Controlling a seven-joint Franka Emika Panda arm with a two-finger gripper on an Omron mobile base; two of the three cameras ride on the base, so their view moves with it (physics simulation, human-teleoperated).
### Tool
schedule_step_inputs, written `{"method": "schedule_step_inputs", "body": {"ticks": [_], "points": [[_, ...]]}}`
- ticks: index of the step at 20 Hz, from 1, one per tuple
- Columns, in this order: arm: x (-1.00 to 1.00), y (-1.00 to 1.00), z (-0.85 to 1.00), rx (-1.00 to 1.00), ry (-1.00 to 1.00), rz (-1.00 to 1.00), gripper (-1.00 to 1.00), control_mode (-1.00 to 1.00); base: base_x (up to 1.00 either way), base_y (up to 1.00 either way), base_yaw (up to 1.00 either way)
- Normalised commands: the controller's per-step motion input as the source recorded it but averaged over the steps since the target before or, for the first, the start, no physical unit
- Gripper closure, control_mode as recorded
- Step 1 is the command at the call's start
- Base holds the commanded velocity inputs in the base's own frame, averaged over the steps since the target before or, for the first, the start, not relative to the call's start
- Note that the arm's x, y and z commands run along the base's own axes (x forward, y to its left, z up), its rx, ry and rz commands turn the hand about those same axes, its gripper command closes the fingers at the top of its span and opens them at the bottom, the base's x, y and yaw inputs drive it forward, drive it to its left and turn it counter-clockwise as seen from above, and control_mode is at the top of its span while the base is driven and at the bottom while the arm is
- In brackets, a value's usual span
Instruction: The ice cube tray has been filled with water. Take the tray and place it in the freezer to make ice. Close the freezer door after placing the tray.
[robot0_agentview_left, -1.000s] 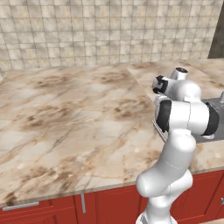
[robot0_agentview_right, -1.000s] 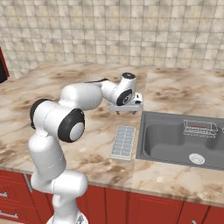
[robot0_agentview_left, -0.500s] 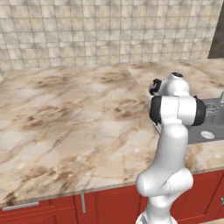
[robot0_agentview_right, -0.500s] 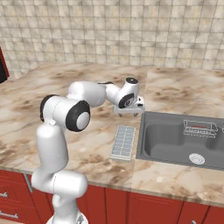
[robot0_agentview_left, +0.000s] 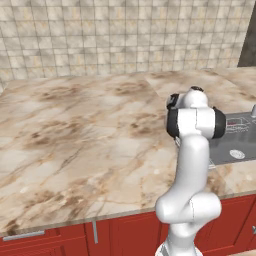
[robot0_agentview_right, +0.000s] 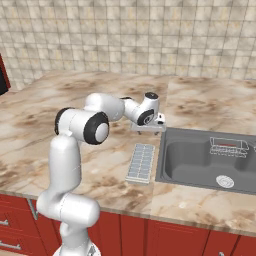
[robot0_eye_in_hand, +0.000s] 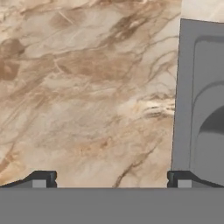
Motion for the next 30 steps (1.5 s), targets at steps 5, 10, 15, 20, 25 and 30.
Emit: {"method": "schedule_step_inputs", "body": {"ticks": [5, 10, 15, 20, 25, 30], "points": [[0.36, 0.00, -0.19, 0.00, 0.01, -0.10, -1.00, -1.00, 0.00, 0.00, 0.00], [0.37, 0.00, -0.22, 0.00, 0.06, 0.00, -1.00, -1.00, 0.00, 0.00, 0.00], [0.19, 0.00, -0.37, 0.00, 0.07, 0.00, -1.00, -1.00, 0.00, 0.00, 0.00], [0.02, 0.00, -0.43, 0.00, 0.03, 0.00, -1.00, -1.00, 0.00, 0.00, 0.00], [-0.27, 0.00, -0.41, 0.00, 0.06, 0.00, -1.00, -1.00, 0.00, 0.00, 0.00], [-0.70, 0.00, -0.36, 0.00, 0.08, 0.00, -1.00, -1.00, 0.00, 0.00, 0.00]]}}
